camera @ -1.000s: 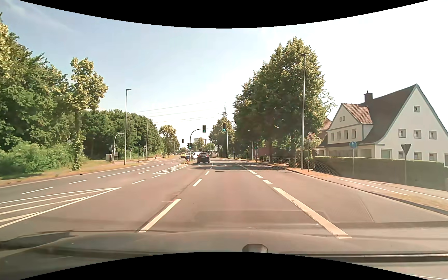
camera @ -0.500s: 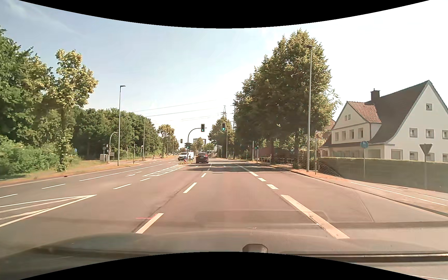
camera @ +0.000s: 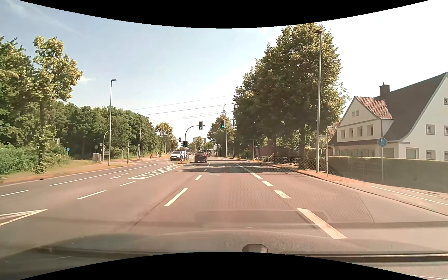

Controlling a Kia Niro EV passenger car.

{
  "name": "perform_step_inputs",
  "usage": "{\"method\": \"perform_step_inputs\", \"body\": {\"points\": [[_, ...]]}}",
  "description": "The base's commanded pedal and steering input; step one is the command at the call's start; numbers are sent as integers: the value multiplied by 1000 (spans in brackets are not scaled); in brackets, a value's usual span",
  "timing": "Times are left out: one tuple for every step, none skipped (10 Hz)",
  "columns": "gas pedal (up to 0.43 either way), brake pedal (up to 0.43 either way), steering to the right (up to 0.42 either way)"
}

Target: Follow the waypoints while adhering to traffic rules and regulations

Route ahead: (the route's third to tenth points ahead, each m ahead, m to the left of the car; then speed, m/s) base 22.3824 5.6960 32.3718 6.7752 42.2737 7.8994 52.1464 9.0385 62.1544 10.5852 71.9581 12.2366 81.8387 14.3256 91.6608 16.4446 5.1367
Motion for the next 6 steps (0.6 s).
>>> {"method": "perform_step_inputs", "body": {"points": [[299,18,0],[268,18,-3],[87,18,-9],[0,18,-17],[0,18,-20],[0,18,-19]]}}
